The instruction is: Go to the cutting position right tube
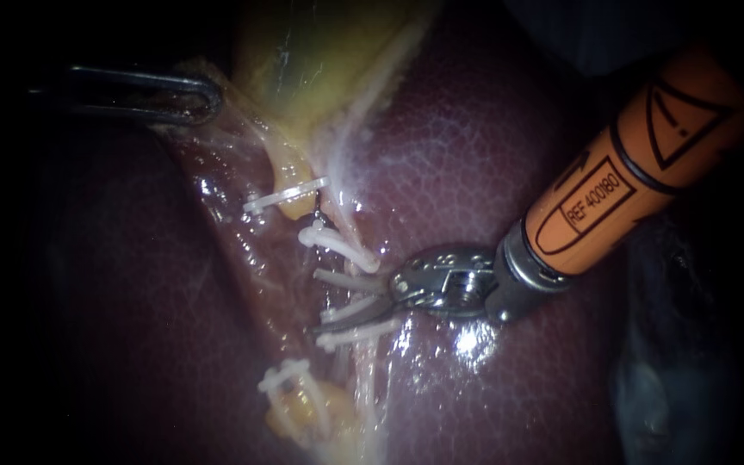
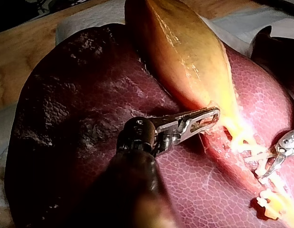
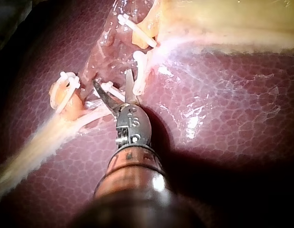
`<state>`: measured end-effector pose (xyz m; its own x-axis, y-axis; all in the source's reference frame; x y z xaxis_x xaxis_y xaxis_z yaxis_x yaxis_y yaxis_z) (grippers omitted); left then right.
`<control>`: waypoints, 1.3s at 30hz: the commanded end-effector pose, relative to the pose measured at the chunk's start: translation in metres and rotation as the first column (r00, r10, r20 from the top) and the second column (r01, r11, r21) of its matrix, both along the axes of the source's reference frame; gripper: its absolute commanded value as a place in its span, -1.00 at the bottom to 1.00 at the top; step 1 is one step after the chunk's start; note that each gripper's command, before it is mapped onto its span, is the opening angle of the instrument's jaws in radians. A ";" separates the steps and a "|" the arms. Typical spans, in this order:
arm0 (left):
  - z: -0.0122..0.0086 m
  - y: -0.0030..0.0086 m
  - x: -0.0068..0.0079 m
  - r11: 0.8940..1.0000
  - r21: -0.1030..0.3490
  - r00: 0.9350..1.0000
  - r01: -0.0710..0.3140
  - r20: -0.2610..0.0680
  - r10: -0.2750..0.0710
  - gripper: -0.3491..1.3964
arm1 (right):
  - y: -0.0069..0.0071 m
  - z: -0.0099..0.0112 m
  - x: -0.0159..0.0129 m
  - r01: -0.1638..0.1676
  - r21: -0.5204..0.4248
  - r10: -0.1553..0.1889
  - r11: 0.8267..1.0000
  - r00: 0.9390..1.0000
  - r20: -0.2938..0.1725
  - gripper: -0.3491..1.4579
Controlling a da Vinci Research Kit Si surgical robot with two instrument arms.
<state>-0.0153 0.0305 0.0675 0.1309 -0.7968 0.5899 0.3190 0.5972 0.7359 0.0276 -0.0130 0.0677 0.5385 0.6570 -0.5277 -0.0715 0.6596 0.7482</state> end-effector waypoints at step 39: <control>0.0002 -0.0001 0.0001 1.000 -0.001 1.000 -0.001 0.000 0.001 -1.00 | 0.0016 -0.0011 -0.0042 0.010 0.142 -0.018 0.990 0.999 0.050 0.66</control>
